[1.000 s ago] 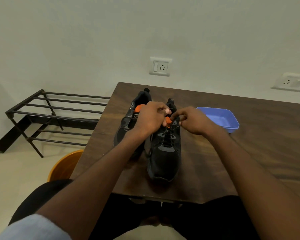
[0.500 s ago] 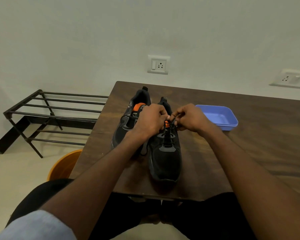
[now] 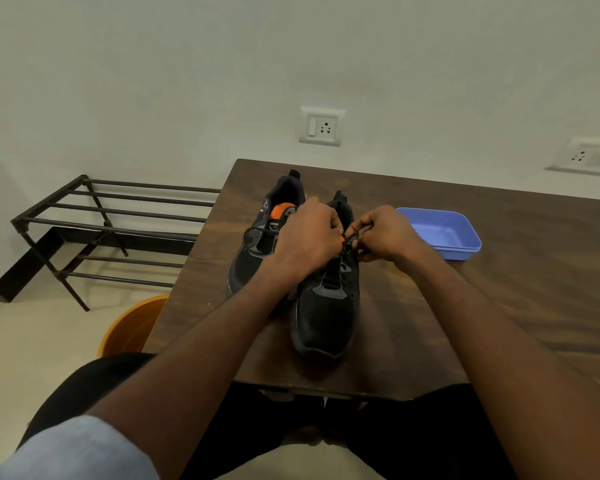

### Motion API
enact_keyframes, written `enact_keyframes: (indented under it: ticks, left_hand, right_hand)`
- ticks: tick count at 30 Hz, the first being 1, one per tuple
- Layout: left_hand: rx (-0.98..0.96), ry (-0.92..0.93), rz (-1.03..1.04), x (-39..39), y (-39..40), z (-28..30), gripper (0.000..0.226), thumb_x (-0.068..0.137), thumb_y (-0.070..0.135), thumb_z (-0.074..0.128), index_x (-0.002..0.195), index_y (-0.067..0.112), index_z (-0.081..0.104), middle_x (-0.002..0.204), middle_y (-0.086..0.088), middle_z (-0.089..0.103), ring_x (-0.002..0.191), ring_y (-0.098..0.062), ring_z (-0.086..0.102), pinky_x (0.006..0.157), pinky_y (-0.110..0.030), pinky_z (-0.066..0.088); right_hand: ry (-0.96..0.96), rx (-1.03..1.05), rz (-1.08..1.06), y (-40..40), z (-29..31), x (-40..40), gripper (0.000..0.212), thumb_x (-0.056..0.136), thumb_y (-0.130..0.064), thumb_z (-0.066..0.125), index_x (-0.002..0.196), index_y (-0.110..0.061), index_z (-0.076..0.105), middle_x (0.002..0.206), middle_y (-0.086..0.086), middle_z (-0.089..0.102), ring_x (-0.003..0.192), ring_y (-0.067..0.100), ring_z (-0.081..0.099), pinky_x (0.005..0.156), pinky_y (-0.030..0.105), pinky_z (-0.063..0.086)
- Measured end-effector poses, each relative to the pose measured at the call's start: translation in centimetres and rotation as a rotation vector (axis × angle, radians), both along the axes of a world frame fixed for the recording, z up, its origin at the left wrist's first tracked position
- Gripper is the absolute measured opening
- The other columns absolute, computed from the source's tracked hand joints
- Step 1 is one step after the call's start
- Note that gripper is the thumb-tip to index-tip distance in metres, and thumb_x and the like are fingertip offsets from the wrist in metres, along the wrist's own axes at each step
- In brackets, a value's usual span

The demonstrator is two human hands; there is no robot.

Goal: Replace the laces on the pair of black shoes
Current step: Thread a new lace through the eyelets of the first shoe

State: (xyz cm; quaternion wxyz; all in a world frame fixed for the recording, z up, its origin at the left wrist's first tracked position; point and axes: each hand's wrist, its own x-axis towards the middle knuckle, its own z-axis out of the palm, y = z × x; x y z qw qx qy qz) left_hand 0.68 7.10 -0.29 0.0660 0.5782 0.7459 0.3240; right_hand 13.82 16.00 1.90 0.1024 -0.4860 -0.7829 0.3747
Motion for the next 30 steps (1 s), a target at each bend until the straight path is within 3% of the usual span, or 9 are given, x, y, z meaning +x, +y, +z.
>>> enact_keyframes:
  ticks: [5,9,14,18,21,25,28,30]
  left_hand:
    - [-0.012,-0.168,-0.001,-0.5,0.5,-1.1,0.021,0.095,0.015,0.070,0.077,0.017,0.079,0.069,0.006,0.071,0.061,-0.006,0.067,0.062,-0.019,0.052]
    - [-0.124,-0.315,-0.046,-1.3,0.9,-0.5,0.014,0.096,0.015,0.071,0.086,0.016,0.080,0.079,0.008,0.074,0.073,-0.002,0.070,0.066,-0.017,0.053]
    - [-0.194,-0.423,-0.087,-1.4,0.8,-0.5,0.012,0.096,0.014,0.069,0.093,0.015,0.080,0.088,0.003,0.075,0.091,-0.012,0.070,0.089,-0.036,0.059]
    - [-0.201,-0.567,0.013,-1.2,0.9,-0.9,0.017,0.093,0.010,0.067,0.085,0.013,0.081,0.088,-0.006,0.078,0.092,-0.025,0.074,0.088,-0.047,0.062]
    - [-0.175,-0.442,0.118,-0.6,1.2,-1.3,0.018,0.091,0.016,0.070,0.077,0.023,0.080,0.082,0.001,0.077,0.082,-0.021,0.074,0.078,-0.046,0.064]
    - [-0.086,-0.295,0.274,-0.2,1.4,-1.9,0.021,0.087,0.025,0.075,0.066,0.029,0.074,0.079,0.008,0.073,0.082,-0.016,0.069,0.076,-0.046,0.061]
    - [-0.055,-0.203,0.217,0.1,1.1,-2.0,0.028,0.087,0.030,0.076,0.061,0.038,0.069,0.077,0.015,0.070,0.089,-0.018,0.067,0.077,-0.050,0.059]
    - [-0.080,-0.171,0.140,0.1,1.1,-2.2,0.028,0.088,0.031,0.074,0.061,0.038,0.069,0.075,0.015,0.070,0.092,-0.021,0.065,0.086,-0.055,0.056]
  right_hand:
    - [0.048,-0.049,-0.039,-0.1,-0.1,-0.1,0.020,0.096,0.001,0.064,0.089,-0.014,0.075,0.097,0.010,0.075,0.088,0.020,0.076,0.076,0.036,0.065]
    - [0.080,-0.068,-0.062,-0.1,0.0,0.0,0.016,0.096,0.002,0.065,0.094,-0.010,0.075,0.098,0.011,0.074,0.088,0.021,0.076,0.073,0.035,0.065]
    - [0.068,-0.065,-0.062,-0.3,0.1,0.0,0.017,0.096,0.003,0.063,0.093,-0.010,0.074,0.099,0.012,0.074,0.087,0.021,0.076,0.075,0.036,0.065]
    - [0.085,-0.074,-0.076,-0.9,0.4,0.1,0.016,0.094,0.004,0.066,0.093,-0.010,0.075,0.095,0.014,0.075,0.082,0.026,0.077,0.071,0.038,0.066]
    - [0.101,-0.090,-0.082,-1.2,0.4,0.0,0.015,0.093,0.003,0.068,0.094,-0.010,0.075,0.093,0.013,0.075,0.078,0.026,0.077,0.069,0.036,0.065]
    - [0.129,-0.134,-0.106,-1.3,0.4,0.0,0.013,0.094,0.003,0.067,0.098,-0.008,0.073,0.093,0.016,0.076,0.076,0.028,0.078,0.065,0.033,0.065]
    - [0.134,-0.123,-0.117,-1.4,0.4,-0.1,0.013,0.096,0.001,0.066,0.094,-0.010,0.073,0.092,0.015,0.075,0.073,0.026,0.078,0.062,0.030,0.064]
    - [0.129,-0.110,-0.118,-1.4,0.2,-0.2,0.015,0.097,0.001,0.065,0.092,-0.011,0.073,0.093,0.014,0.075,0.074,0.026,0.078,0.063,0.031,0.065]
